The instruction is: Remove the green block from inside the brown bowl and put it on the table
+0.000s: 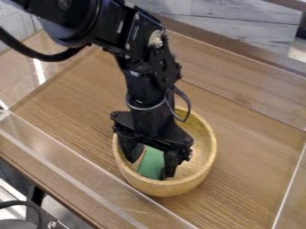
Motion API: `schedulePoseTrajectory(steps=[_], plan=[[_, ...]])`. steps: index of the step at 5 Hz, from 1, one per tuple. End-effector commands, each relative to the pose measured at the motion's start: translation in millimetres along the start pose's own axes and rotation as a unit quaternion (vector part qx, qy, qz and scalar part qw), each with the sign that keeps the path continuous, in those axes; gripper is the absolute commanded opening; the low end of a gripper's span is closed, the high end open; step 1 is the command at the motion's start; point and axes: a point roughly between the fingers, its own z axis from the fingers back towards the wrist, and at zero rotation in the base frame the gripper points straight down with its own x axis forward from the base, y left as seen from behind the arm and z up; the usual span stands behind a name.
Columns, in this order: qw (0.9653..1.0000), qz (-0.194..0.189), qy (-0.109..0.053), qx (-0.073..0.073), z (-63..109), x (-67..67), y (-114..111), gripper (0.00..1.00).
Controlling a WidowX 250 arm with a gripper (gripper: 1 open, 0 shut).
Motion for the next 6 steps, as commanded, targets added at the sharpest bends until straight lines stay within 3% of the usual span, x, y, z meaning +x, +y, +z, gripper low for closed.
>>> schedulePoseTrajectory(steps=[1, 2, 3, 6], plan=[[0.9997, 0.006, -0.024, -0.006, 6.3, 13.3, 0.6, 1.00], [0.9996, 0.010, -0.024, -0.009, 4.6, 14.9, 1.4, 1.00], [0.9995, 0.012, -0.024, -0.012, 3.1, 16.1, 1.9, 0.00], [0.9995, 0.016, -0.011, -0.025, 10.1, 12.9, -1.2, 0.00]])
